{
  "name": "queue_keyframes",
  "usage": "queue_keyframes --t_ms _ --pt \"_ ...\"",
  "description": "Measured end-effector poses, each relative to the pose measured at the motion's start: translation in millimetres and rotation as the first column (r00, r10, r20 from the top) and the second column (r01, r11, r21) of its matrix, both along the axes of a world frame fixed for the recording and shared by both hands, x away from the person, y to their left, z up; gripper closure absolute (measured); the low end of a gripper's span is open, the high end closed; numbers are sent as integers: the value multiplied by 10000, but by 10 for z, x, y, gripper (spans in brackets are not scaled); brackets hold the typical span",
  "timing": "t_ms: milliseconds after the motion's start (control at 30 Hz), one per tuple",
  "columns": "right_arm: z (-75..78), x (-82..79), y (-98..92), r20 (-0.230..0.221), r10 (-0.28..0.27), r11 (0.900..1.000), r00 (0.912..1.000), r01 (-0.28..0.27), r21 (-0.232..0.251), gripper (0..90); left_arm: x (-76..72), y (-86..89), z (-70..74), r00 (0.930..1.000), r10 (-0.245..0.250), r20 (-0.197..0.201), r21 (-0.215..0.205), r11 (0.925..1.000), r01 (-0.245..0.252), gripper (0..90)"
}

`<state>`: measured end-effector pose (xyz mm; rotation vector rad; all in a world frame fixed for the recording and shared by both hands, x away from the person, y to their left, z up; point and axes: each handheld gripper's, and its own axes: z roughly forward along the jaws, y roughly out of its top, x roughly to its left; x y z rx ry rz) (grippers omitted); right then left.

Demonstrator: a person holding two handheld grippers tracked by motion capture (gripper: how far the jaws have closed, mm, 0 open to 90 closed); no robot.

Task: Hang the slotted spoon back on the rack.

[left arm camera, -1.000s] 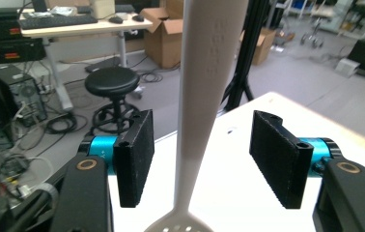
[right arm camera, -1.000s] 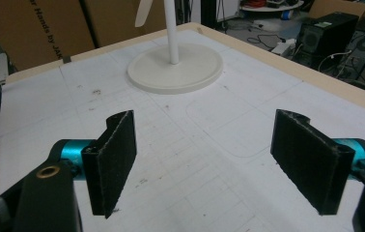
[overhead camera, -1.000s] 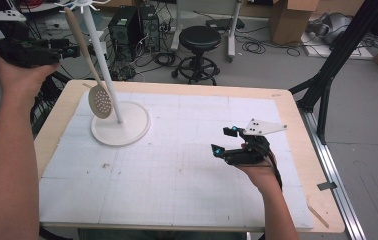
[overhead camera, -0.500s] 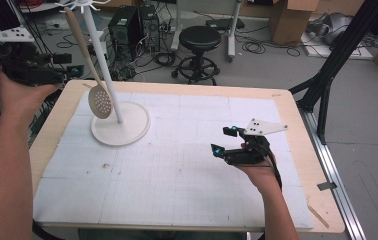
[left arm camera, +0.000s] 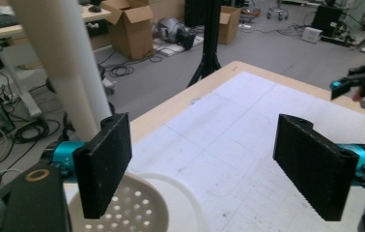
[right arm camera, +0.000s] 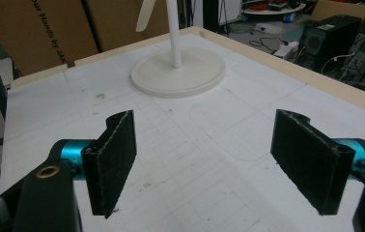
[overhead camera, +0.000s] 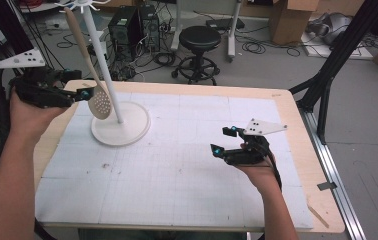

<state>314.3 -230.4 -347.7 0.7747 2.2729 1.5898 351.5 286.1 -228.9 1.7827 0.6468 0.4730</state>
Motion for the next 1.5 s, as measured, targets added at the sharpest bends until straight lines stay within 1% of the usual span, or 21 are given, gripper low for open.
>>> queue_keyframes --t_ms 67,133,167,200,300,500,567,733,867,1000,1033,1067,1133,1167,1200,1300,1333,1367,1400,1467,1500 --pt "1 0 -2 6 -6 10000 10000 6 14 237 -20 -7 -15 10000 -52 56 -49 10000 52 205" --pt "0 2 -10 10 -9 10000 10000 9 4 237 -78 -39 -91 9998 -160 141 -37 9999 160 202" --pt "0 2 -10 10 -9 10000 10000 9 4 237 -78 -39 -91 9998 -160 141 -37 9999 160 200" --pt "0 1 -9 18 8 10000 10000 -8 -7 237 -98 -64 -156 9999 -138 94 16 9999 138 195" --pt "3 -2 -9 33 11 10000 10000 -11 6 237 -116 -92 -257 9997 -237 43 85 9997 237 193" --pt "-2 2 -13 -5 -22 10000 10000 22 -10 237 -159 -156 -450 9993 -367 19 -134 9992 367 176" --pt "-3 2 -13 -19 -31 10000 10000 31 -24 237 -165 -176 -508 9986 -537 22 -189 9984 538 174" --pt "-4 1 -17 -24 -81 10000 10000 81 -52 237 -154 -245 -603 9968 -799 -70 -224 9966 798 168" --pt "-9 7 -20 -50 -92 9999 9999 91 -103 237 -180 -310 -654 9942 -1078 -10 -238 9939 1078 161" --pt "-16 14 -22 -63 -93 9999 9999 92 -130 234 -224 -386 -736 9935 -1140 12 -158 9934 1140 151" --pt "-18 15 -24 -85 -97 9999 9999 96 -134 233 -242 -403 -768 9932 -1166 20 -188 9930 1166 144" --pt "-24 17 -30 -84 -94 9999 9999 93 -134 231 -271 -421 -834 9912 -1323 6 -374 9905 1322 140" --pt "-32 19 -35 -108 -147 9998 9998 145 -146 229 -298 -436 -890 9909 -1344 -20 -470 9898 1342 136" --pt "-32 19 -35 -108 -147 9998 9998 145 -146 229 -298 -436 -890 9909 -1344 -20 -470 9898 1342 134" --pt "-44 25 -38 -113 -172 9997 9998 170 -168 226 -324 -450 -969 9896 -1434 -62 -515 9884 1429 131" --pt "-71 33 -42 -129 -155 9998 9998 153 -150 222 -336 -482 -1065 9864 -1629 -225 -466 9857 1617 128" --pt "-82 35 -44 -199 -166 9998 9997 163 -141 219 -325 -503 -1084 9861 -1625 -339 -357 9863 1613 128" --pt "-82 35 -44 -199 -166 9998 9997 163 -141 219 -325 -503 -1084 9861 -1625 -339 -357 9863 1613 125" --pt "-102 47 -48 -243 -229 9996 9994 225 -164 214 -328 -526 -1094 9873 -1548 -372 -208 9878 1541 122" --pt "-107 53 -48 -206 -241 9996 9995 238 -140 212 -330 -531 -1101 9867 -1589 -354 -175 9872 1584 122" --pt "-114 51 -40 -240 -220 9996 9995 216 -172 211 -347 -544 -1123 9841 -1740 -368 -281 9845 1731 118"
